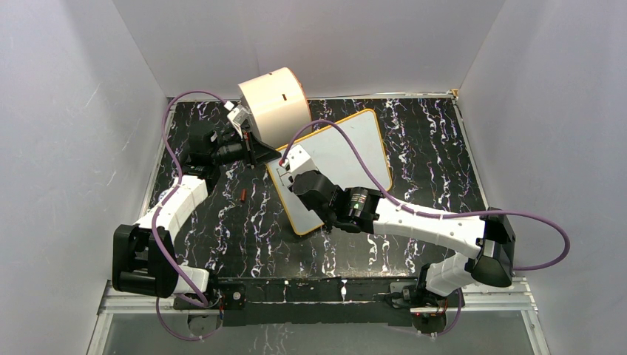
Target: Write a sentence on the whiteboard
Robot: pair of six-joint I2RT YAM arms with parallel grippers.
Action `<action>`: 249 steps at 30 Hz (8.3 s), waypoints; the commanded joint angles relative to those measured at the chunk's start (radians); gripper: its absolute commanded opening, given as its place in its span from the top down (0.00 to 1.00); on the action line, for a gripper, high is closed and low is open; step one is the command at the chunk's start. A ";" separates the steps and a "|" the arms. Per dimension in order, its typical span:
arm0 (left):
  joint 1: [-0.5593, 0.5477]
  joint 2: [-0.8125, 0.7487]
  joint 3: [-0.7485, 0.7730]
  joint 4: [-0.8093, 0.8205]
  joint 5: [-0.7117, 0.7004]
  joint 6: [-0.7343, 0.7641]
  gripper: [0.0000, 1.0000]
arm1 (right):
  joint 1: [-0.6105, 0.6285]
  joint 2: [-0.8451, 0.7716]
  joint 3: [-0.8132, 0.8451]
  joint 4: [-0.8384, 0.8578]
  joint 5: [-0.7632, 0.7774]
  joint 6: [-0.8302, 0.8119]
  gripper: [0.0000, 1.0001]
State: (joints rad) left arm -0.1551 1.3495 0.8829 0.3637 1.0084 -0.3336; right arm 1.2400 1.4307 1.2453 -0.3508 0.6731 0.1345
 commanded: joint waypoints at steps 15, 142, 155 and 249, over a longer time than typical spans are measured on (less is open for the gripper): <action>-0.017 0.010 0.000 -0.030 0.014 0.036 1.00 | -0.013 -0.018 -0.025 -0.046 0.067 0.038 1.00; -0.034 0.023 0.019 -0.080 0.001 0.072 1.00 | -0.060 -0.029 -0.024 -0.061 -0.007 0.030 1.00; -0.034 0.025 0.018 -0.082 -0.003 0.074 1.00 | -0.061 -0.022 -0.017 -0.167 -0.052 0.077 1.00; -0.034 0.031 0.020 -0.085 0.001 0.077 1.00 | -0.113 -0.117 -0.110 0.042 -0.113 0.044 1.00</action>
State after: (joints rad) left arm -0.1619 1.3621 0.8989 0.3336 0.9947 -0.3065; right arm 1.1332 1.3224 1.1160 -0.3153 0.5827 0.1799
